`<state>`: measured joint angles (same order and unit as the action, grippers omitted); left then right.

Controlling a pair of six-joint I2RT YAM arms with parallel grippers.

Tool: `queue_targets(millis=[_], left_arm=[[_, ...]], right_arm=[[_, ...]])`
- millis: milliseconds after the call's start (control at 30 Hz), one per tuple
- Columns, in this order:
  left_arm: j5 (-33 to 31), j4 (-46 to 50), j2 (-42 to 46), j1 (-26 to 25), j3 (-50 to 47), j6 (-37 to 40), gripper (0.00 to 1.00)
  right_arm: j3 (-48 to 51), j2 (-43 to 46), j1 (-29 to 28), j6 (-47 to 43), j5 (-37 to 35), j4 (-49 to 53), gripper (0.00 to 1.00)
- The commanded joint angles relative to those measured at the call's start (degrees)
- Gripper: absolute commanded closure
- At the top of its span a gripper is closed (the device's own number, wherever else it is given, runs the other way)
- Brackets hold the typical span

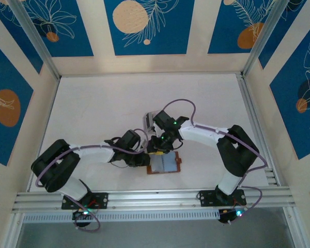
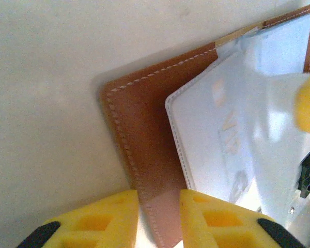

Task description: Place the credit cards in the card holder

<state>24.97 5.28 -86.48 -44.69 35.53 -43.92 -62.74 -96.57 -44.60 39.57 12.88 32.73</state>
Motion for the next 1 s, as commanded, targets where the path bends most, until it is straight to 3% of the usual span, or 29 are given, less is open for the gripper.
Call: queue_targets(millis=[0,300,433,767,967], left_arm=[[0.2,1.2,1.9,0.8,-1.1,-0.9,0.71],[4.6,-0.3,6.3,4.5,-4.0,-1.5,0.68],[5.3,1.3,7.7,6.2,-3.9,-0.3,0.68],[5.7,5.7,6.9,6.2,0.0,3.4,0.71],[6.0,7.4,5.6,5.9,2.8,4.6,0.73]], right_arm=[[0.6,3.9,0.3,-1.4,3.8,0.8,0.52],[6.6,10.9,4.3,-1.7,-0.1,5.1,0.49],[9.8,13.7,5.8,-0.2,-6.7,9.0,0.57],[14.2,14.0,4.1,1.9,-7.3,9.5,0.6],[16.7,13.1,3.6,3.2,-6.3,8.5,0.56]])
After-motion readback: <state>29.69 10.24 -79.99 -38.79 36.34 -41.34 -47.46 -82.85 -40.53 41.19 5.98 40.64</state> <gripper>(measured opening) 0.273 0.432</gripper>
